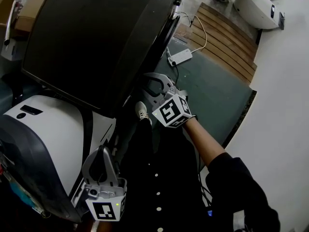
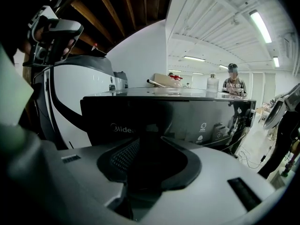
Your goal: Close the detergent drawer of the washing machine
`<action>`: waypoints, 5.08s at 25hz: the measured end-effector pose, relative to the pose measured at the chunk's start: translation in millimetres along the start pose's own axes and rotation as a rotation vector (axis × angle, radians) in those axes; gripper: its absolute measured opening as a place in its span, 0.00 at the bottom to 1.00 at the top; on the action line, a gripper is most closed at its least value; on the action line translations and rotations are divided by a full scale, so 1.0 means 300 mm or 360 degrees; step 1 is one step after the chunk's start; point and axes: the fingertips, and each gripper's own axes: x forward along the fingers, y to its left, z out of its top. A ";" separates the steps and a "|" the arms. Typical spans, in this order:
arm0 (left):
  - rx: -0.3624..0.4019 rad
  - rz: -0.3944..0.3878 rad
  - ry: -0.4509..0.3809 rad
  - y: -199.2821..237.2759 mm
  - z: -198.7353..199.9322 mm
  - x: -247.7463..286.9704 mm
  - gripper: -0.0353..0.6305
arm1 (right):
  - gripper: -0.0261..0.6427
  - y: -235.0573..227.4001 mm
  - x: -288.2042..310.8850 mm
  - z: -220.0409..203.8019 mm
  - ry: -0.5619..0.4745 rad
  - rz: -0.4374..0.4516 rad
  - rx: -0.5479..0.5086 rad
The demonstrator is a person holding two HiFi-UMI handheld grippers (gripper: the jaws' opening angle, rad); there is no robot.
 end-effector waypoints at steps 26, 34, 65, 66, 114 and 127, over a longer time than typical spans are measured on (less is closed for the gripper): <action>-0.0019 0.0054 0.0009 0.029 -0.006 -0.025 0.06 | 0.24 0.005 0.024 0.010 -0.0005 -0.0035 0.0003; 0.0011 0.0053 -0.0020 0.018 0.027 -0.028 0.06 | 0.23 -0.003 0.025 0.003 0.0030 -0.0082 -0.0022; 0.0093 -0.0102 -0.0355 -0.056 0.287 0.055 0.06 | 0.09 -0.196 -0.735 0.416 -0.0351 -0.0550 0.0160; 0.0095 -0.0104 -0.0364 -0.057 0.291 0.056 0.06 | 0.09 -0.202 -0.763 0.431 -0.0378 -0.0582 0.0182; 0.0079 0.0013 -0.0629 0.100 0.525 0.137 0.06 | 0.09 -0.320 -1.237 0.722 -0.0862 -0.1160 0.0192; 0.0073 -0.0004 -0.0631 0.082 0.534 0.125 0.06 | 0.09 -0.313 -1.228 0.720 -0.0848 -0.1138 0.0209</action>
